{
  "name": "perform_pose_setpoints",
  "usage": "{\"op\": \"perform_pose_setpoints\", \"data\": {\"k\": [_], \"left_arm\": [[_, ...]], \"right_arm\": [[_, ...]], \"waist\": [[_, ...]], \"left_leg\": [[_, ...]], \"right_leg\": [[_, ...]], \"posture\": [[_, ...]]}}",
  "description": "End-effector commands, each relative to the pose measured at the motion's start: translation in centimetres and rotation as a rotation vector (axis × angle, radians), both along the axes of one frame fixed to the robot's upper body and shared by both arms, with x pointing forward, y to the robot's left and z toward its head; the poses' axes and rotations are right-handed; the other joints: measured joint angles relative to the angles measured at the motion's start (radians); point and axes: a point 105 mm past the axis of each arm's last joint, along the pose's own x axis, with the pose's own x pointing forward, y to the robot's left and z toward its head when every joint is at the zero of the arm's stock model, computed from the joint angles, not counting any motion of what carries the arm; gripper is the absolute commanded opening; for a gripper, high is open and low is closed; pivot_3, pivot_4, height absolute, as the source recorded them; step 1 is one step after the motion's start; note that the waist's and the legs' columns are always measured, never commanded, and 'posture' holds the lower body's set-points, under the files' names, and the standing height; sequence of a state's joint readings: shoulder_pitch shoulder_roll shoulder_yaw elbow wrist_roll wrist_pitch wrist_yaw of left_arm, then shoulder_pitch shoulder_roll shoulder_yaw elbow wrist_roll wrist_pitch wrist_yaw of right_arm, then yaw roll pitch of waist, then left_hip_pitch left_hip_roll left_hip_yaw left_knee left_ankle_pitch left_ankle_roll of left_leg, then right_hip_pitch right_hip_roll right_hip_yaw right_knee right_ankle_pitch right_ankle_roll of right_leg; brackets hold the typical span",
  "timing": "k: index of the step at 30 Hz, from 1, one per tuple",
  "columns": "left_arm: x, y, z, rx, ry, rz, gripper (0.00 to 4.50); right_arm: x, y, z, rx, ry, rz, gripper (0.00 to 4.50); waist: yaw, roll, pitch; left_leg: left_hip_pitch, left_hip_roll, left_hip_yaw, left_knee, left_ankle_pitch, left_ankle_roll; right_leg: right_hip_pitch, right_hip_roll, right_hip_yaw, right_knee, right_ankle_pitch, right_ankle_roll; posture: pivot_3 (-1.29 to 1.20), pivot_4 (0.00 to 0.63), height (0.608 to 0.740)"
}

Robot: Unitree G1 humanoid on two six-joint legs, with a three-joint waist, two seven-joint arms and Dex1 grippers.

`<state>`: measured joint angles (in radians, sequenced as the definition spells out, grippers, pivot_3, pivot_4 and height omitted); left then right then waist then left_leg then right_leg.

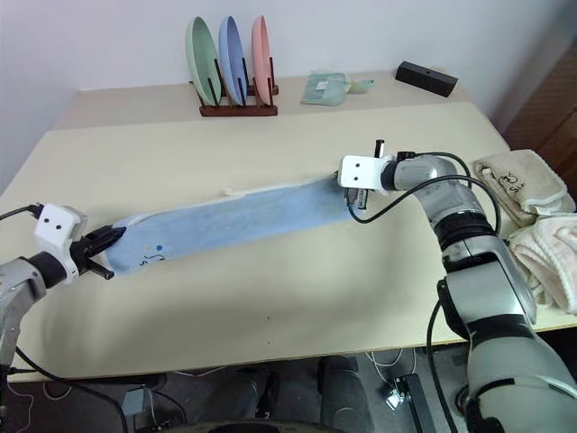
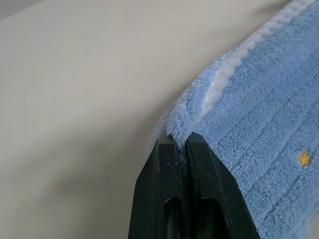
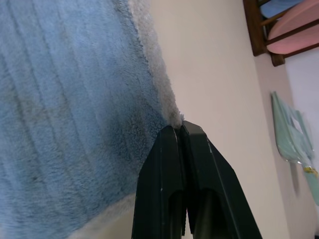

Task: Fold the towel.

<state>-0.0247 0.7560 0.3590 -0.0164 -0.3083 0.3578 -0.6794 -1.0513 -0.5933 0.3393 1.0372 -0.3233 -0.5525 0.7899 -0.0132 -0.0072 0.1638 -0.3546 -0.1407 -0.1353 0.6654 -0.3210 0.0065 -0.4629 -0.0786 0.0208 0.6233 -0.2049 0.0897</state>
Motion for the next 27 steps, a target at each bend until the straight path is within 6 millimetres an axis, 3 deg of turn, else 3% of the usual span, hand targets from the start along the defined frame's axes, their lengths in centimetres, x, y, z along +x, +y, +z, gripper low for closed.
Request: {"op": "perform_pose_setpoints", "data": {"k": [1, 7, 10, 16, 17, 22, 25, 27], "left_arm": [[0.2, 0.5, 0.1, 0.020, -0.018, 0.024, 0.00], [0.0, 0.5, -1.1, -0.033, 0.048, 0.037, 0.00], [-0.1, 0.8, -1.1, -0.064, 0.051, 0.065, 0.88], [0.0, 2.1, 0.0, 0.011, -0.033, 0.147, 3.92], [0.1, 2.1, 0.6, 0.006, -0.076, 0.166, 4.35], [-0.1, 1.5, 3.2, 0.010, -0.230, 0.196, 4.35], [0.7, 0.3, 5.2, -0.011, -0.304, 0.186, 4.41], [1.3, -1.4, 5.7, -0.014, -0.315, 0.118, 4.41]], "right_arm": [[0.6, 0.3, 1.3, 0.004, -0.056, -0.001, 0.03], [1.3, 0.6, 1.2, 0.023, -0.082, -0.037, 0.03], [1.6, 0.1, 1.7, 0.037, -0.113, -0.070, 0.83], [1.7, -2.1, 3.2, 0.021, -0.211, -0.125, 3.74], [1.5, -3.1, 3.7, 0.043, -0.228, -0.149, 3.75], [0.2, -6.5, 5.3, 0.296, -0.223, -0.278, 3.75], [-2.8, -7.3, 4.0, 0.532, -0.033, -0.333, 4.46], [-4.6, -7.3, 3.5, 0.669, 0.076, -0.382, 4.46]], "waist": [[-0.002, 0.000, 0.000], [-0.004, 0.000, 0.000], [-0.005, 0.000, 0.000], [-0.003, 0.000, 0.000], [-0.002, 0.000, 0.000], [0.002, 0.000, 0.000], [0.008, -0.001, -0.001], [0.013, 0.000, -0.001]], "left_leg": [[0.000, 0.000, 0.000, 0.000, 0.000, 0.000], [0.000, 0.000, 0.000, 0.000, 0.000, 0.000], [0.000, 0.000, 0.000, 0.000, 0.000, 0.000], [0.000, 0.000, 0.000, 0.000, 0.000, 0.000], [0.000, 0.000, 0.000, 0.000, 0.000, -0.001], [-0.001, -0.001, 0.000, 0.001, 0.000, 0.000], [-0.001, 0.000, -0.001, 0.001, 0.000, -0.001], [-0.001, 0.000, -0.002, 0.001, 0.000, -0.001]], "right_leg": [[0.000, 0.000, 0.000, 0.000, 0.000, 0.000], [-0.001, 0.000, 0.001, 0.002, 0.000, 0.000], [-0.002, 0.000, 0.001, 0.003, 0.000, 0.000], [-0.002, 0.000, 0.001, 0.004, 0.000, 0.000], [-0.002, 0.000, 0.001, 0.004, 0.000, 0.000], [-0.002, 0.000, 0.001, 0.003, 0.000, 0.000], [-0.001, 0.000, 0.001, 0.003, 0.000, 0.000], [-0.001, 0.000, 0.000, 0.003, 0.000, 0.000]], "posture": [[0.00, 0.150, 0.740], [0.00, 0.150, 0.740], [0.00, 0.150, 0.740], [0.00, 0.150, 0.740], [0.00, 0.150, 0.740], [0.00, 0.150, 0.740], [0.00, 0.150, 0.740], [0.00, 0.150, 0.740]]}}
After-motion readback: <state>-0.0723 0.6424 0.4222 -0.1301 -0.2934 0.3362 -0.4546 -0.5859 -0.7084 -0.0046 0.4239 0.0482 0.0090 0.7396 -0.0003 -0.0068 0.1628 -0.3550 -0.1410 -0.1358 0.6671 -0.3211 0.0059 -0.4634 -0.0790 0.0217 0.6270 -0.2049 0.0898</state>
